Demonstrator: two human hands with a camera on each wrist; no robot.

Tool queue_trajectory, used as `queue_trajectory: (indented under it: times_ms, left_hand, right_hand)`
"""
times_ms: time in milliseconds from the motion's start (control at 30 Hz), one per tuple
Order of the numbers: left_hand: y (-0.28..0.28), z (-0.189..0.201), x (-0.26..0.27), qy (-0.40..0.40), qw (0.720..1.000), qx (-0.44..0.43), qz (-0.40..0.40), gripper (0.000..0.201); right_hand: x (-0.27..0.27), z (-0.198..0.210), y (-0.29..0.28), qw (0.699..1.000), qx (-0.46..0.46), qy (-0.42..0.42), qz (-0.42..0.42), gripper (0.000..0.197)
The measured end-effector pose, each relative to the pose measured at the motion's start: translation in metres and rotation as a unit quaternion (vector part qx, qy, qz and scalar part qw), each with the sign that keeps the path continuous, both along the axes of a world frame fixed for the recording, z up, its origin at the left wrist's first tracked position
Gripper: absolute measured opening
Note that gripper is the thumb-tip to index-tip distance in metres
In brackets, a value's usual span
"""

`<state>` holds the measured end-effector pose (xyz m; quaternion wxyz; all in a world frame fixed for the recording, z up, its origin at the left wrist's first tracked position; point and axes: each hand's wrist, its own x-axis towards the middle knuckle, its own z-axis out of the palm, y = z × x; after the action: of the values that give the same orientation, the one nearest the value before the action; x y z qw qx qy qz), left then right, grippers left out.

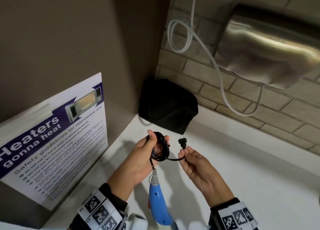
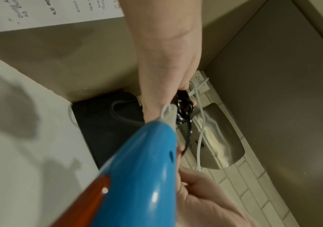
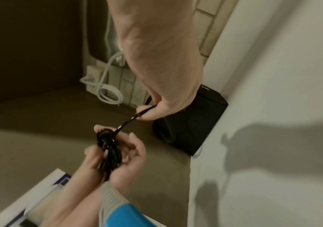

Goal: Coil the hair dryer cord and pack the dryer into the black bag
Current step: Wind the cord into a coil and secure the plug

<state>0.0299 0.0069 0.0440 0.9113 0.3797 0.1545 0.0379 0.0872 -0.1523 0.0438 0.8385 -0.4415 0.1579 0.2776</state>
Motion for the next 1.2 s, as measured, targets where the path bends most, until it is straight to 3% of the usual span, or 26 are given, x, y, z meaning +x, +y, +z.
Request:
queue_trajectory:
  times_ms: [100, 200, 367, 533, 633, 700, 900, 1200]
  left_hand:
    - [-0.008, 0.002, -0.002, 0.033, 0.997, 0.065, -0.004, 0.040]
    - [-0.015, 0.005, -0.001, 0.033, 0.992, 0.126, -0.001, 0.051]
    - [-0.019, 0.000, -0.001, 0.051, 0.976, 0.196, 0.080, 0.051]
    - [-0.023, -0.007, -0.001, 0.078, 0.975, 0.173, 0.117, 0.038]
    - [-0.022, -0.005, 0.000, 0.076, 0.978, 0.160, 0.109, 0.030]
    - [-0.020, -0.003, 0.002, 0.072, 0.986, 0.132, 0.078, 0.039]
    - [-0.015, -0.001, 0.000, 0.046, 0.994, 0.087, 0.042, 0.036]
    - [-0.010, -0.010, 0.002, 0.022, 0.958, 0.274, 0.081, 0.026]
  right_hand:
    - [-0.001, -0.001, 0.008, 0.999, -0.025, -0.017, 0.017, 0.016]
    - [-0.008, -0.004, 0.013, 0.987, -0.114, -0.081, 0.084, 0.022]
    - [-0.024, 0.003, 0.010, 0.953, -0.195, -0.155, 0.171, 0.031]
    - [-0.036, 0.011, 0.012, 0.906, -0.259, -0.255, 0.218, 0.037]
    - [-0.043, 0.014, 0.014, 0.892, -0.266, -0.284, 0.230, 0.023]
    - [-0.046, 0.013, 0.015, 0.885, -0.268, -0.304, 0.228, 0.020]
    - [-0.045, 0.003, 0.021, 0.917, -0.241, -0.276, 0.158, 0.023]
    - [-0.051, -0.001, 0.025, 0.923, -0.231, -0.289, 0.103, 0.023]
